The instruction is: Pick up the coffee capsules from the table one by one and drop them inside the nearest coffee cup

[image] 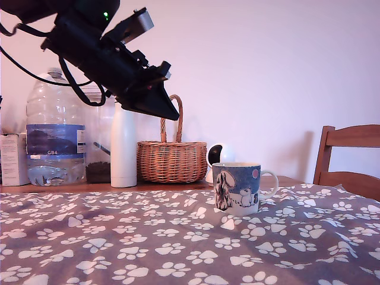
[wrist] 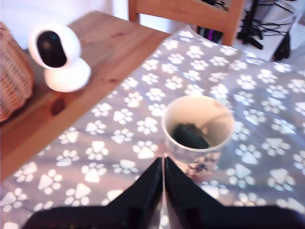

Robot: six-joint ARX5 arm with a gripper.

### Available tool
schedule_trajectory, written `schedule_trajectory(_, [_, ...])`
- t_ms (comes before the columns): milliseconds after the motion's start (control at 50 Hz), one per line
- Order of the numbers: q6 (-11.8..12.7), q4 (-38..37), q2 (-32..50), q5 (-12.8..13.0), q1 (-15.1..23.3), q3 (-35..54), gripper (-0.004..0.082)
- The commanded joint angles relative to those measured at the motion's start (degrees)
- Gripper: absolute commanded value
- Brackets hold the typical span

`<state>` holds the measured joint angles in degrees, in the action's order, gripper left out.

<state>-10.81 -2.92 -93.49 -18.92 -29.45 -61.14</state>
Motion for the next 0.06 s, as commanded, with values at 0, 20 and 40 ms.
schedule_trajectory(0, [0.31,-0.66,0.94,-0.15,0.28,0.72,-0.002])
schedule_trajectory(20, [0.31,-0.7,0.94,-0.15,0.28,0.72,-0.002])
schedule_trajectory(40, [0.33,-0.76,0.94,-0.15,0.28,0.72,-0.002])
